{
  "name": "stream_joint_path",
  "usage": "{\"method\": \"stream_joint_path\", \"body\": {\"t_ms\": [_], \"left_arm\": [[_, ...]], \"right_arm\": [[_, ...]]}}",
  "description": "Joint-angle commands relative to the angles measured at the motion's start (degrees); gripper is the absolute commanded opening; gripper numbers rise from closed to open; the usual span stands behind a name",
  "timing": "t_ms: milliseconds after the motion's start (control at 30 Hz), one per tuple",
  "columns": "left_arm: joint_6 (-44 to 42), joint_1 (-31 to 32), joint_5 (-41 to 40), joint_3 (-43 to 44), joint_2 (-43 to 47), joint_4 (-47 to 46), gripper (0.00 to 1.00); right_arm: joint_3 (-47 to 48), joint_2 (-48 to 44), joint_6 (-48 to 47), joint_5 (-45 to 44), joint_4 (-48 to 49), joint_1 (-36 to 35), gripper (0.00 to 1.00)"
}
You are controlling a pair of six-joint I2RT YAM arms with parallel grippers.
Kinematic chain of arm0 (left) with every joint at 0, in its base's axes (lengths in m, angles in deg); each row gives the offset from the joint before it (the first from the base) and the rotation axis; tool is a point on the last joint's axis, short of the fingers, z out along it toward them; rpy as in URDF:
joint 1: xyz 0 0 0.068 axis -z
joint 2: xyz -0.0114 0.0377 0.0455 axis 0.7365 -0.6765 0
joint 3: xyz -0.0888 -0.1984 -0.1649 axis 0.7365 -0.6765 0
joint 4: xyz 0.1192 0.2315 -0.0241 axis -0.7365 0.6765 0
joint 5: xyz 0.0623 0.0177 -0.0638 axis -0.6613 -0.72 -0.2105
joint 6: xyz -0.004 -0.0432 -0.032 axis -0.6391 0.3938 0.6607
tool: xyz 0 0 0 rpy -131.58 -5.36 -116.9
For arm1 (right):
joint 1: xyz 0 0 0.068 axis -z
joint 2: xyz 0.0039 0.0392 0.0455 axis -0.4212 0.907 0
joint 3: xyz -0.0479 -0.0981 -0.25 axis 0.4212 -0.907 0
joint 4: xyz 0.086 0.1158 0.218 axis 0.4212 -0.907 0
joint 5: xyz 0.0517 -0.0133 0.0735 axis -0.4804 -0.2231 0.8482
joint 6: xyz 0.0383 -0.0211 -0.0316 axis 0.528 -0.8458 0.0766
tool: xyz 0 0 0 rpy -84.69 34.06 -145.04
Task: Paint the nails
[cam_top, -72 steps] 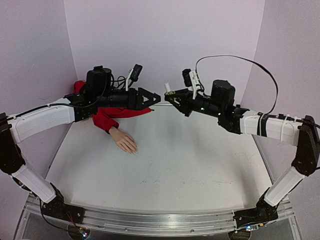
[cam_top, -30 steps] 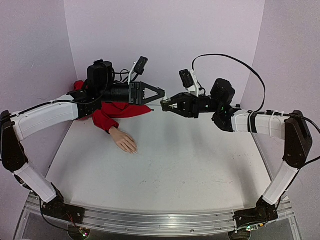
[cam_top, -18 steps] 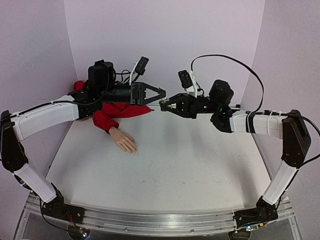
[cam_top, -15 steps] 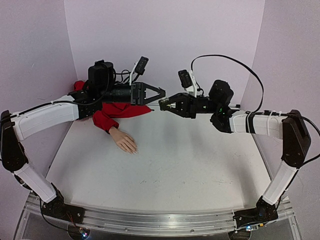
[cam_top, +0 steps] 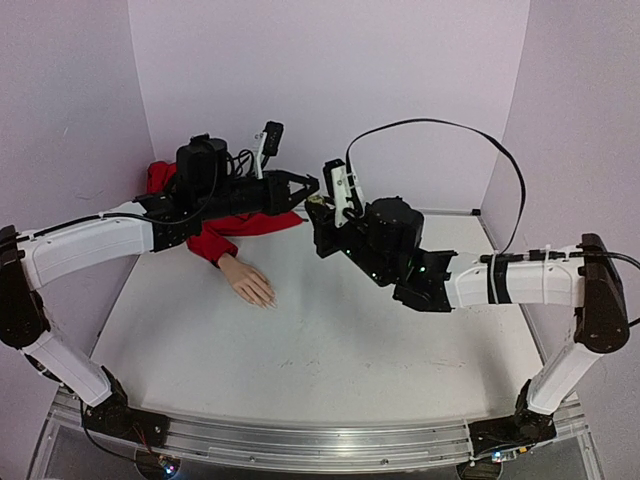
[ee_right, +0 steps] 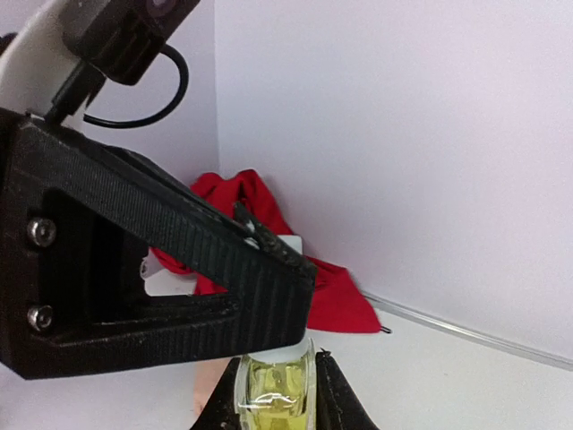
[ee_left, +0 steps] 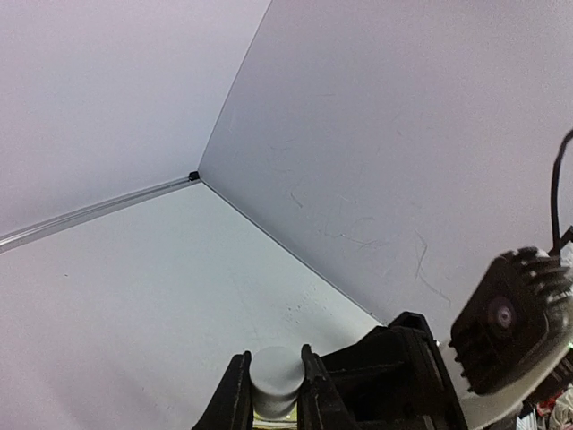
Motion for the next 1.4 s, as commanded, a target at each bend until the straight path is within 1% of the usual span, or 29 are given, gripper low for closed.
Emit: {"method": "stream_joint_path", "body": {"t_ms": [0, 33, 67, 100, 167, 267, 333, 367, 433, 500, 567, 633, 733, 800, 833, 867, 933, 1000, 1167, 1367], "left_arm": [[2.2, 2.1, -1.1, 1.2, 2.1, 0.2, 0.01], [2.5, 2.1, 0.1, 1.4, 2.0, 0.4, 0.06], [2.8, 2.1, 1.1, 1.6, 1.9, 0.4, 0.13], [3.1, 2.1, 1.8, 1.6, 1.9, 0.5, 0.22], [3.5, 2.0, 2.9, 1.4, 2.4, 0.6, 0.40], [3.6, 1.9, 4.2, 1.0, 3.5, 0.4, 0.63], [3.4, 1.9, 5.0, 0.1, 4.8, 0.4, 0.74], [3.3, 1.8, 5.0, -0.4, 5.4, 0.4, 0.78], [4.3, 1.2, 5.9, -0.9, 5.9, 0.5, 0.82], [6.1, -0.1, 8.7, -1.0, 5.7, 0.4, 0.84], [7.0, -1.2, 10.9, -0.9, 5.3, 0.1, 0.85], [6.5, -1.7, 13.6, -0.2, 4.4, -0.6, 0.83], [5.6, -2.0, 19.7, 2.2, 2.5, -1.5, 0.73], [5.4, -2.0, 22.3, 2.9, 1.9, -2.3, 0.64], [5.6, -2.0, 22.5, 2.9, 1.9, -2.5, 0.59], [5.6, -2.0, 22.5, 2.8, 1.9, -2.7, 0.57], [5.6, -2.1, 22.6, 2.6, 1.9, -2.9, 0.56], [5.6, -2.2, 22.7, 2.7, 1.8, -3.1, 0.53], [5.8, -2.5, 23.1, 4.1, 0.7, -3.4, 0.39], [6.0, -2.5, 24.2, 4.8, -0.8, -3.3, 0.30]], "right_arm": [[7.3, 0.8, -10.5, -11.8, -0.2, 0.2, 0.00], [7.7, 0.4, -10.2, -8.7, -1.7, 0.2, 0.00], [7.8, 0.0, -9.5, -3.7, -3.0, 0.2, 0.00], [7.7, -0.4, -8.9, 2.4, -3.9, 0.5, 0.00], [7.0, -1.3, -7.1, 10.0, -5.8, 1.2, 0.00], [6.0, -2.9, -1.5, 26.6, -9.6, 5.0, 0.00], [4.4, -4.3, 4.9, 39.1, -10.1, 8.8, 0.00], [3.4, -4.7, 7.7, 46.2, -8.8, 10.8, 0.00], [2.6, -4.4, 13.3, 58.5, -5.2, 14.2, 0.00], [3.9, -3.3, 16.4, 67.4, -4.3, 16.0, 0.00], [5.0, -2.3, 17.5, 74.0, -3.9, 17.0, 0.00], [6.0, -1.1, 19.1, 77.7, -3.1, 17.8, 0.00], [7.5, 0.4, 22.3, 80.2, -1.0, 18.9, 0.00], [7.3, 1.1, 24.7, 81.2, 2.4, 19.2, 0.00], [7.2, 1.6, 25.9, 81.6, 4.1, 19.4, 0.00], [7.3, 1.9, 27.1, 82.0, 5.5, 19.5, 0.00], [7.9, 3.1, 28.5, 83.0, 6.8, 19.5, 0.00], [8.2, 3.7, 29.0, 83.4, 7.3, 19.5, 0.00], [8.3, 4.2, 29.0, 83.8, 7.6, 19.7, 0.00], [8.0, 3.4, 28.5, 82.1, 7.7, 20.1, 0.00]]}}
